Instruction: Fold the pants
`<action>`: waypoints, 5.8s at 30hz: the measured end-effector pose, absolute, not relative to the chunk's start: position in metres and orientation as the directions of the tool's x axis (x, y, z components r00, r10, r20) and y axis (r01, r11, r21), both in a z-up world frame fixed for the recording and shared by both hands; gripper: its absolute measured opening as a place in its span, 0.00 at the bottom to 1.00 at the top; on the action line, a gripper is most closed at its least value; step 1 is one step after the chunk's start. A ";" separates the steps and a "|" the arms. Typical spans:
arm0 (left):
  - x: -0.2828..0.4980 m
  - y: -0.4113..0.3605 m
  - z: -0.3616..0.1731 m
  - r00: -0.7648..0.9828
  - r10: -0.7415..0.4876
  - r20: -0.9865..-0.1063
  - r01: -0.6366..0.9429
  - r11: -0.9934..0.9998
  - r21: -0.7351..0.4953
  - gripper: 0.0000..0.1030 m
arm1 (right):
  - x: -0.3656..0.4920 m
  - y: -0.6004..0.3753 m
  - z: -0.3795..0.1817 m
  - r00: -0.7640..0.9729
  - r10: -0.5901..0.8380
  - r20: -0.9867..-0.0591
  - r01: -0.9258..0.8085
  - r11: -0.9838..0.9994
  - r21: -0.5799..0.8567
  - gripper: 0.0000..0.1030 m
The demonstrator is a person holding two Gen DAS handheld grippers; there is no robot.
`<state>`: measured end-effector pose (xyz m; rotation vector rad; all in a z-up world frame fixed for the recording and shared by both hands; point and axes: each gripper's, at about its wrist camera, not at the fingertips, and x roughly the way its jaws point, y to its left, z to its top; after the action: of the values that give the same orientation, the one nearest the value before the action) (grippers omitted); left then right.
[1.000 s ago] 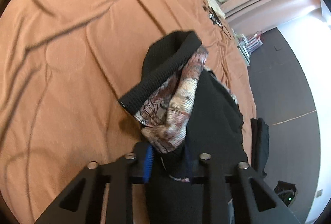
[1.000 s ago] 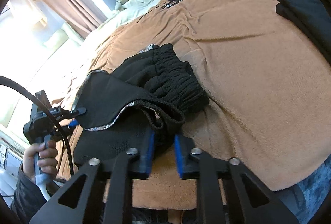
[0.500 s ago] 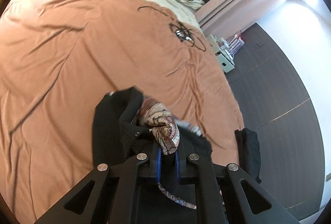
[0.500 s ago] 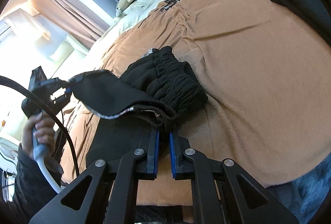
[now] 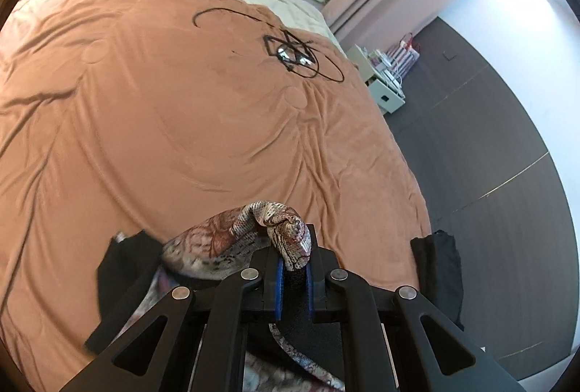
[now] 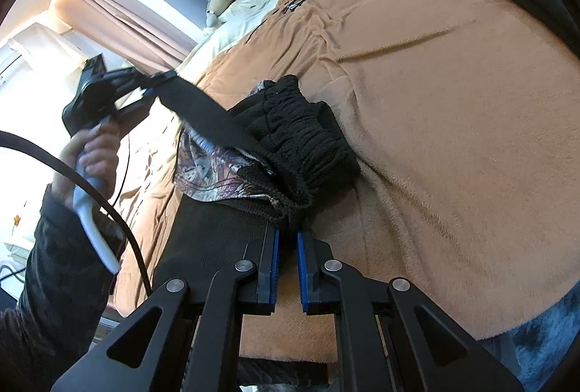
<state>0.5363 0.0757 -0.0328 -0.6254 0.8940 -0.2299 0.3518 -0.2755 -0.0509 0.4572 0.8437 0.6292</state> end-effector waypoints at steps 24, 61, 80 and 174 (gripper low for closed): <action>0.535 0.074 -0.051 0.508 -0.364 -0.781 -0.063 0.888 -0.455 0.65 | 0.346 -0.277 -0.054 0.508 0.664 -0.548 -0.323 0.737 0.594 0.05; 0.443 0.146 -0.106 0.466 -0.380 -0.799 -0.158 0.853 -0.498 0.09 | 0.346 -0.246 -0.024 0.525 0.573 -0.630 -0.422 0.818 0.392 0.20; 0.445 0.158 -0.129 0.453 -0.354 -0.818 -0.196 0.856 -0.479 0.67 | 0.345 -0.244 -0.025 0.521 0.572 -0.634 -0.411 0.819 0.401 0.08; 0.506 0.069 -0.098 0.401 -0.423 -0.812 -0.025 0.881 -0.472 0.59 | 0.399 -0.286 -0.065 0.404 0.736 -0.543 -0.343 0.673 0.656 0.55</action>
<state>0.5061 0.0694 -0.0979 -0.4491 1.1393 -0.2625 0.3989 -0.2861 -0.0653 0.4875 0.9227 0.7157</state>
